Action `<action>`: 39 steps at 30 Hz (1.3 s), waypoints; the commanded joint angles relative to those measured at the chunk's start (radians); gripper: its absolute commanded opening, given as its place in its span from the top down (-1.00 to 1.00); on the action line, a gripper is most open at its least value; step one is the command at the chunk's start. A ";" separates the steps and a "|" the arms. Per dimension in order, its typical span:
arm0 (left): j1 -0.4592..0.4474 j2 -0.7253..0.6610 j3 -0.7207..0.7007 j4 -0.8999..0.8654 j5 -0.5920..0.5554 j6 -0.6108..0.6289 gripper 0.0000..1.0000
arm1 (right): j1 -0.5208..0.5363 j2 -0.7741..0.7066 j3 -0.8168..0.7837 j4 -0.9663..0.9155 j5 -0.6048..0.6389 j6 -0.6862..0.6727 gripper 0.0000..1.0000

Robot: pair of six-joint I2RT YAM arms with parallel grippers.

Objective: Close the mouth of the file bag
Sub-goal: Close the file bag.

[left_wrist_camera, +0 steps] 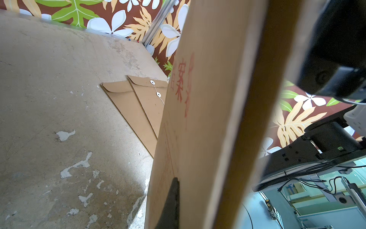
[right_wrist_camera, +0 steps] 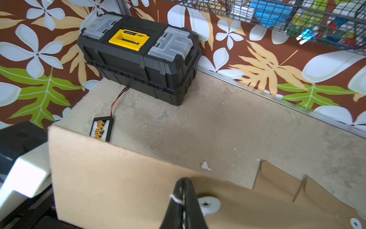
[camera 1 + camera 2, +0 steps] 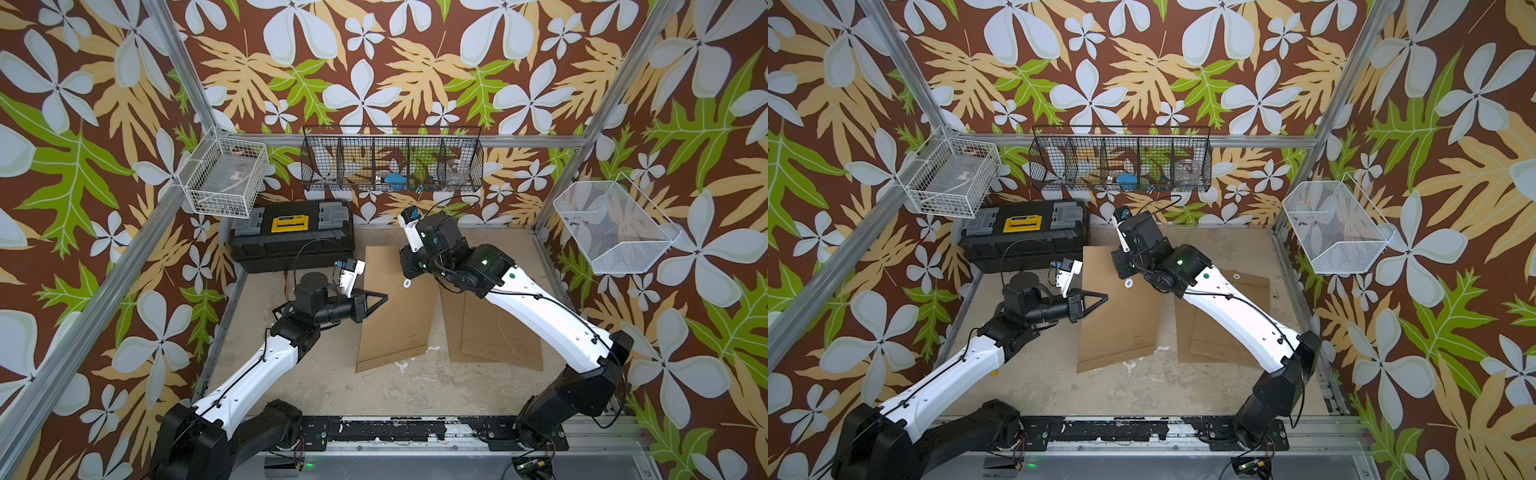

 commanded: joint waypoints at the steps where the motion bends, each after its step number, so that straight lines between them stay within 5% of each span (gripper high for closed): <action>1: -0.002 -0.011 -0.001 0.013 0.009 0.011 1.00 | -0.007 -0.004 -0.011 0.041 -0.057 0.024 0.79; 15: -0.001 -0.029 0.013 -0.011 0.001 0.033 1.00 | -0.068 -0.141 -0.203 0.163 -0.259 0.114 0.63; 19: -0.001 -0.029 0.018 -0.013 0.000 0.035 1.00 | -0.081 -0.156 -0.231 0.179 -0.286 0.125 0.79; 25: -0.001 -0.037 0.029 -0.037 -0.013 0.053 1.00 | -0.080 -0.196 -0.288 0.212 -0.351 0.149 0.77; 28: -0.001 -0.029 0.028 -0.034 -0.014 0.050 1.00 | -0.080 -0.210 -0.310 0.226 -0.369 0.154 1.00; 39: -0.002 -0.017 0.065 -0.030 0.004 0.055 1.00 | -0.095 -0.199 -0.449 0.359 -0.535 0.225 1.00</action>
